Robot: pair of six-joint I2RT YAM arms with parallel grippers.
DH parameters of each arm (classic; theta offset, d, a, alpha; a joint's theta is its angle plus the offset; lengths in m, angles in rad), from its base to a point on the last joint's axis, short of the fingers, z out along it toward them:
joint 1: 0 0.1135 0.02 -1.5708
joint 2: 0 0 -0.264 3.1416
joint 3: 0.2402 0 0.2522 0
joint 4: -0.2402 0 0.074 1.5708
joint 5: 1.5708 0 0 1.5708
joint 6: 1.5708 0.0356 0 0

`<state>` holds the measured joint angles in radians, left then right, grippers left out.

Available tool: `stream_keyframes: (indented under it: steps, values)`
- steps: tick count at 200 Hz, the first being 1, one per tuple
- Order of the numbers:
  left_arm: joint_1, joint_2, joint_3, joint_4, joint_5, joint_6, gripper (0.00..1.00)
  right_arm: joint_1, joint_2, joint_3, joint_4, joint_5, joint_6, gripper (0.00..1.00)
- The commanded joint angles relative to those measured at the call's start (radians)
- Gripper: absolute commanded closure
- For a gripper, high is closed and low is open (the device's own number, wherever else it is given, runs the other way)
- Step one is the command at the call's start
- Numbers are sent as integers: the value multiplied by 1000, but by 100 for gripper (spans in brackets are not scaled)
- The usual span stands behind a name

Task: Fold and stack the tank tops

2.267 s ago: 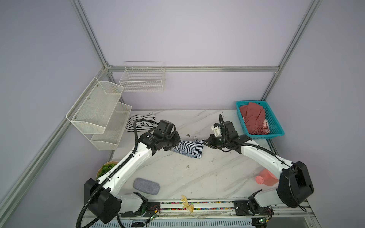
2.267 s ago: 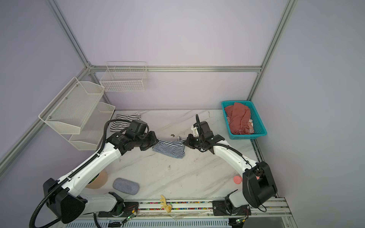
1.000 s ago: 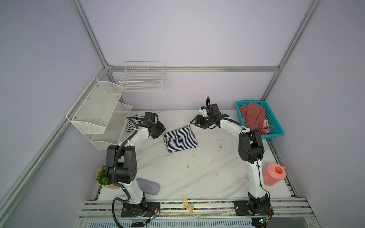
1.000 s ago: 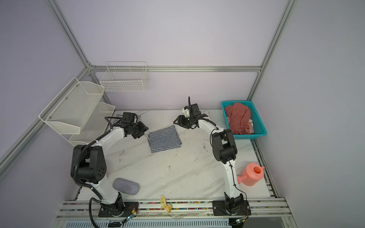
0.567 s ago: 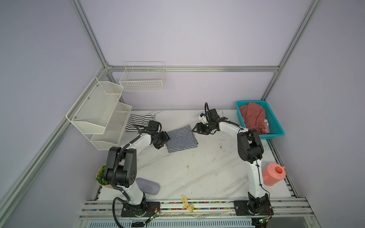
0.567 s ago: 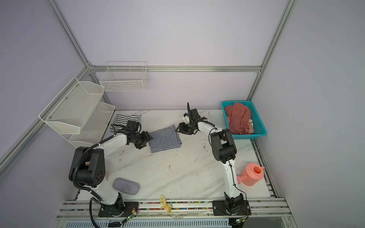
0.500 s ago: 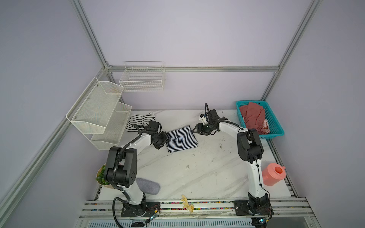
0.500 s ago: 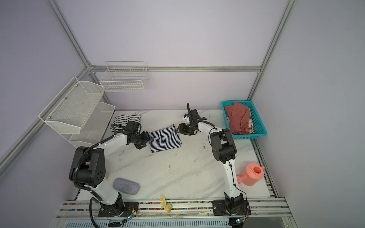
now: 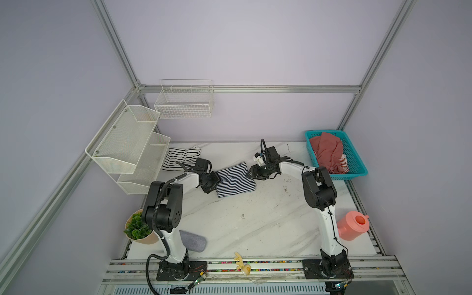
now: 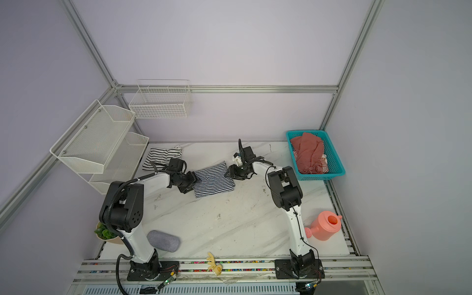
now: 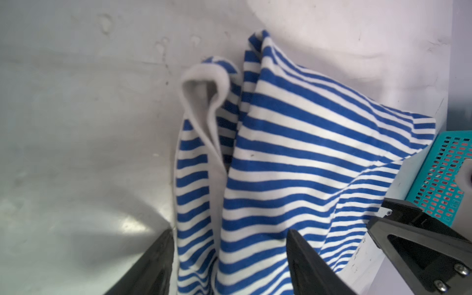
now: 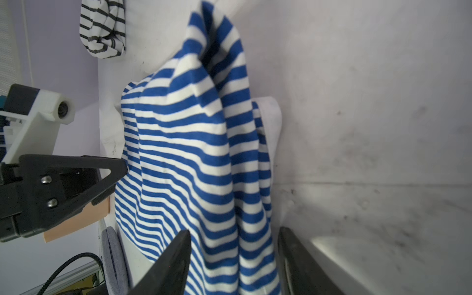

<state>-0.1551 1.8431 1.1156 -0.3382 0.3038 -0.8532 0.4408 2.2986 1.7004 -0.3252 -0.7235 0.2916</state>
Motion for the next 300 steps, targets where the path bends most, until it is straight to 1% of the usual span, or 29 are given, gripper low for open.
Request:
stream_keyframes:
  steps: [1,34,49,77,99,116,130,149,171,200,220,243,258,271,300]
  values:
    - [-32,73,30,-16,21,-7,32,28,50,-39,11,-21,16,42]
    - [-75,115,47,-16,34,-6,35,50,58,-85,79,-49,66,44]
    - [-88,136,53,-13,46,-8,39,59,56,-109,110,-55,87,45]
    - [-106,163,53,-6,28,-7,48,65,45,-169,186,-74,134,45]
    - [-107,191,52,2,16,-12,63,70,40,-208,232,-87,163,45]
    - [-107,205,61,3,2,-11,84,70,31,-225,239,-89,167,45]
    - [-107,214,85,-11,-9,-2,100,69,10,-237,240,-71,167,42]
    - [-102,219,162,-69,-38,41,100,51,-48,-267,242,-34,178,39]
    - [-92,208,286,-157,-96,123,100,14,-163,-330,241,47,195,38]
    - [-80,235,529,-318,-195,273,100,-34,-340,-423,241,148,208,37]
    - [-66,293,714,-422,-216,360,100,-45,-423,-467,247,179,213,36]
    - [-44,373,907,-507,-214,449,100,-46,-466,-509,284,167,234,36]
    - [-27,411,1006,-547,-231,504,100,-46,-469,-526,307,155,245,36]
    - [-13,427,1049,-551,-256,540,100,-45,-465,-536,317,147,247,36]
    - [22,441,1093,-550,-297,629,100,-45,-459,-552,330,136,247,36]
